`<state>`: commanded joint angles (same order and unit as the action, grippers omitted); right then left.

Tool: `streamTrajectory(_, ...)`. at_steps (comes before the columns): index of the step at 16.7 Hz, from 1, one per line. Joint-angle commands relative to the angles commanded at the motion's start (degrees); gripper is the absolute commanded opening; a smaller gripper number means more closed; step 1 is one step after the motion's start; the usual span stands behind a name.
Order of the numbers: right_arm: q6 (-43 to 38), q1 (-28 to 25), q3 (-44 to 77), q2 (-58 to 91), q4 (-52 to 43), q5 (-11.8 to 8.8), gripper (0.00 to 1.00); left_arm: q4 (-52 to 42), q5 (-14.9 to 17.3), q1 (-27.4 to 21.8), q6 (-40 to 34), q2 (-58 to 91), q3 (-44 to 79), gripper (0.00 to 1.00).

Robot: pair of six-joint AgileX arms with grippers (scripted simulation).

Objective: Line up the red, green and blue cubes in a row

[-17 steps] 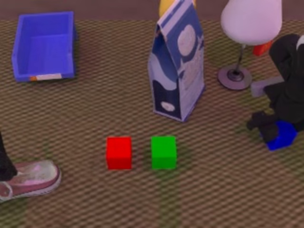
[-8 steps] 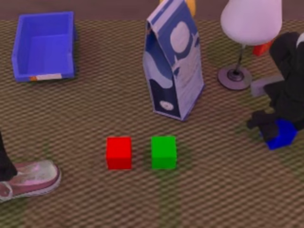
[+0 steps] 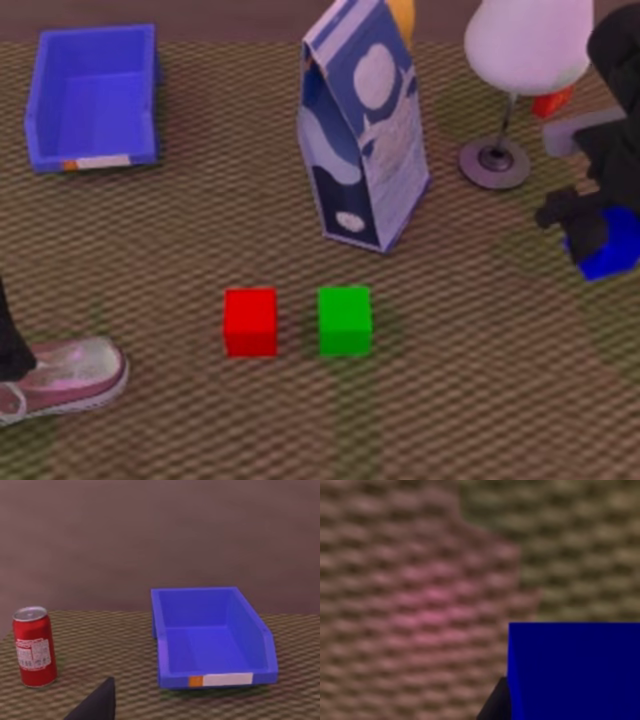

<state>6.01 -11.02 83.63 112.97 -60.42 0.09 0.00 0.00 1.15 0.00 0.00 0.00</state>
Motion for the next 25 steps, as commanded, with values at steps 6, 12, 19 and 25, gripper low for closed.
streamTrajectory(6,-2.25,-1.27,0.50,0.49,-0.27,-0.02,0.00,0.00,0.00,0.00,0.00,0.00,0.00,1.00)
streamTrajectory(12,-20.37,-11.56,3.26,1.45,-2.98,0.01,0.00,0.00,0.00,0.00,0.00,0.00,0.00,1.00)
streamTrajectory(19,-40.08,-22.85,5.50,0.78,-4.97,0.12,0.00,0.00,0.00,0.00,0.00,0.00,0.00,1.00)
streamTrajectory(25,-40.66,-23.08,5.24,0.89,-4.69,0.04,0.00,0.00,0.00,0.00,0.00,0.00,0.00,1.00)
